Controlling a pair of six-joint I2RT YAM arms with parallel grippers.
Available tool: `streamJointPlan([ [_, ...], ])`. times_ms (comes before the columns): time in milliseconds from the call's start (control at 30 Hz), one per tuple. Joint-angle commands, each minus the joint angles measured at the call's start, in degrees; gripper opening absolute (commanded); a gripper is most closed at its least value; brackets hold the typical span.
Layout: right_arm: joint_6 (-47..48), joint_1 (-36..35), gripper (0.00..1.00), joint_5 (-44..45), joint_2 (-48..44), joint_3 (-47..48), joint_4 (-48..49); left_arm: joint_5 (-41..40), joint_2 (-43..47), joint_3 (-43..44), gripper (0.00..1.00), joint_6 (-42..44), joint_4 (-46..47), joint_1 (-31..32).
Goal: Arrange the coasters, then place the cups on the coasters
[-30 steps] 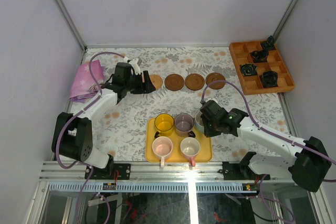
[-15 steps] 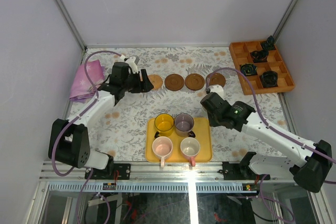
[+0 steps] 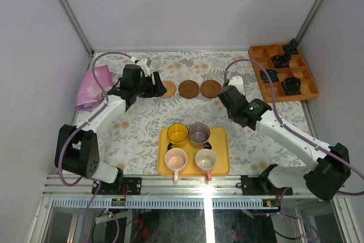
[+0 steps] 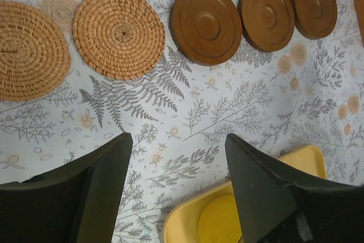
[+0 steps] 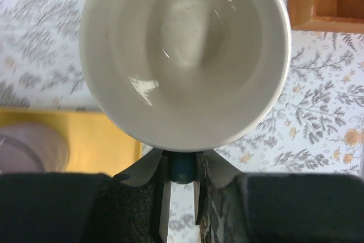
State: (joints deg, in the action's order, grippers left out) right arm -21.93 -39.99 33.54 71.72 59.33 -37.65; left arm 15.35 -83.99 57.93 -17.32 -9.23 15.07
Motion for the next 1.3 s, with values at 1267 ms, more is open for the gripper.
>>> streamJointPlan([
  [1267, 9.6, 28.2, 0.00, -28.3, 33.4, 24.0, 17.9, -2.3, -23.4, 19.2, 0.67, -5.2, 6.5, -3.8],
])
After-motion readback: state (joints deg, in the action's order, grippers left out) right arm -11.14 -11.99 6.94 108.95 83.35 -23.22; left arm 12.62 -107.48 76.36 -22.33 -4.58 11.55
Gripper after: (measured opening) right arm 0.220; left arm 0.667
